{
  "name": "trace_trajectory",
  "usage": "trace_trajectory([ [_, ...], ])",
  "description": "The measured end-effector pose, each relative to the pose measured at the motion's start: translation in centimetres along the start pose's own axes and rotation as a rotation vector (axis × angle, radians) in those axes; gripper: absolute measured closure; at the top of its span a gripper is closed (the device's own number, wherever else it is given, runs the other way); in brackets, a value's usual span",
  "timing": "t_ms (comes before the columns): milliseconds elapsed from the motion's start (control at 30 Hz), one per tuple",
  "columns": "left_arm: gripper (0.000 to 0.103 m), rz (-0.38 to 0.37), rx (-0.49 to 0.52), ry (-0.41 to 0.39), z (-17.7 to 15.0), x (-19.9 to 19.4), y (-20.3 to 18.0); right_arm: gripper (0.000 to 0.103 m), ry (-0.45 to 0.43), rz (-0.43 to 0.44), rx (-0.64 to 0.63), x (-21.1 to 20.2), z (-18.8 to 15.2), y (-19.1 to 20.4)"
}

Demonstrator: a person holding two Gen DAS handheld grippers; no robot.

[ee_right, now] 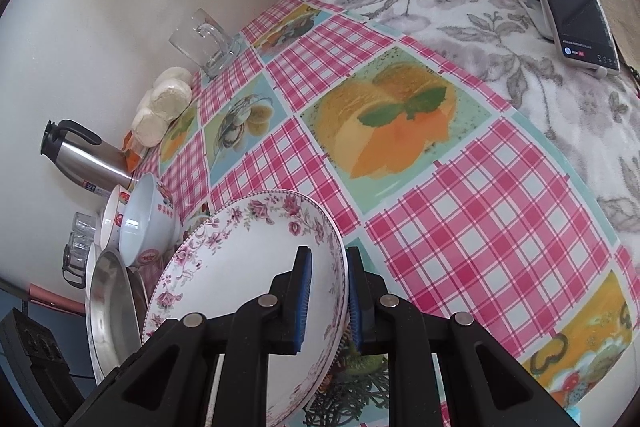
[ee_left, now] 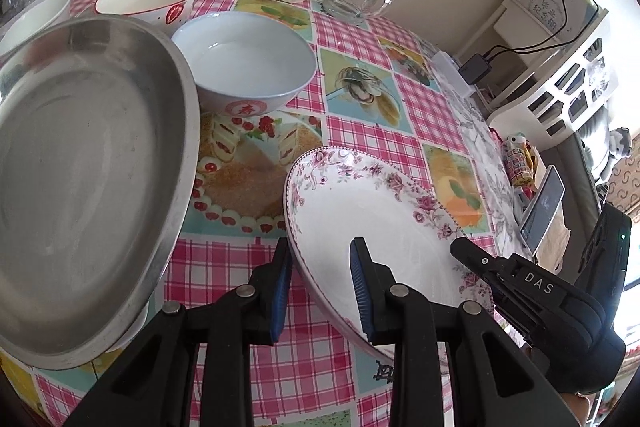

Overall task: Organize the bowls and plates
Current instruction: 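Lift and tilt the floral-rimmed plate up with the right gripper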

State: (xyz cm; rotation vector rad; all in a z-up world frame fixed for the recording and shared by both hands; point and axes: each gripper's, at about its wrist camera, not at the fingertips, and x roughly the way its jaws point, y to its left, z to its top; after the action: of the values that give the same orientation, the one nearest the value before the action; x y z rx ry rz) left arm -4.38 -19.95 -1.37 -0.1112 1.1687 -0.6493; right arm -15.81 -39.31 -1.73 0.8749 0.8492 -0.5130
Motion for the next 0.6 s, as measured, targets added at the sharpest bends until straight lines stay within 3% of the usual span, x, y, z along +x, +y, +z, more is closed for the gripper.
trace_trajectory([
  [300,0.073,-0.024,0.006,-0.027,0.3,-0.9,-0.4,0.085,-0.041,0.013,-0.013,-1.2,0.2,0.4],
  [600,0.073,-0.080,0.014,-0.117,1.3,-3.9,-0.9,0.085,-0.135,0.075,-0.019,-3.4,0.7,1.3],
])
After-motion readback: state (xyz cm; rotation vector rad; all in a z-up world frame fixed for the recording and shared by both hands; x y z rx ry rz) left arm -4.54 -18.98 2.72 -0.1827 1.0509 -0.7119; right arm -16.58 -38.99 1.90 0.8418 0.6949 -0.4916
